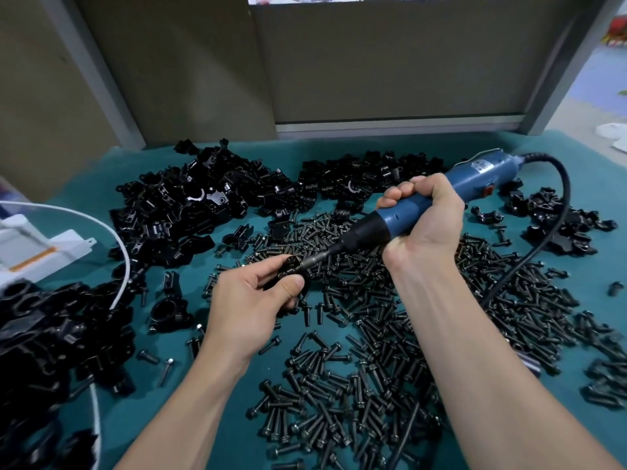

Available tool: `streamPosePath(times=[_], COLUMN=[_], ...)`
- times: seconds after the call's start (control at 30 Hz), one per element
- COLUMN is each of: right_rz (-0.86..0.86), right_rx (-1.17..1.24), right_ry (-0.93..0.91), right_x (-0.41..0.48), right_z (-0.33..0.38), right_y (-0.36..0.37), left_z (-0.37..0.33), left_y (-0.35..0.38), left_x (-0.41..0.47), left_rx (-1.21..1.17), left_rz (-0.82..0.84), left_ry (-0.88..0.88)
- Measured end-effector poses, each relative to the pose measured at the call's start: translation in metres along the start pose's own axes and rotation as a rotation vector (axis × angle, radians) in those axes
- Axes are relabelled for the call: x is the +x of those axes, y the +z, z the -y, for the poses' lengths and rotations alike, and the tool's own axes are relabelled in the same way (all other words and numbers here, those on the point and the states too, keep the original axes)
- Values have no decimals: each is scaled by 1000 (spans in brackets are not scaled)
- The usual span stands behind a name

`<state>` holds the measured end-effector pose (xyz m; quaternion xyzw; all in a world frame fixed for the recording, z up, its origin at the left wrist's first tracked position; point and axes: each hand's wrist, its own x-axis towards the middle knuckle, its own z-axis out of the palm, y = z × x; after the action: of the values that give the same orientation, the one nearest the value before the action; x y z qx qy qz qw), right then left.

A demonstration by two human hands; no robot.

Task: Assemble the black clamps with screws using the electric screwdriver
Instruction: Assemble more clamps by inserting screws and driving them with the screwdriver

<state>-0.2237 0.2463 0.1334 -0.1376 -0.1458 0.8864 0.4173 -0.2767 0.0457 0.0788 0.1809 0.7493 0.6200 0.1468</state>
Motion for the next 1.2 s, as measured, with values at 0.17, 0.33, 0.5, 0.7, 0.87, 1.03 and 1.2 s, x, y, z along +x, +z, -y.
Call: streamPosePath(times=[0.17,0.33,0.5,0.7,0.87,1.03,1.2], right_rz=[58,17,14,34,43,25,47], right_rx=[0,14,16,14,21,40,32], right_ry=[-11,13,20,19,28,44,49], right_x=[-2,-4,-4,-4,-5,-6,-8], right_z=[-1,-6,-9,-10,-10,-12,-12], right_y=[1,-5,-6,-5,-5,-4,0], left_z=[4,8,5,5,5,5,4], left_y=[0,-2,1,0,-1,-1,1], left_x=[2,2,-1,-1,0,-1,0], left_rx=[-57,-35,0,3,-4,45,248], left_rz=[4,-37,-94,-78,-67,24,10], left_ry=[-37,-66,-49,-41,-34,-15,-42])
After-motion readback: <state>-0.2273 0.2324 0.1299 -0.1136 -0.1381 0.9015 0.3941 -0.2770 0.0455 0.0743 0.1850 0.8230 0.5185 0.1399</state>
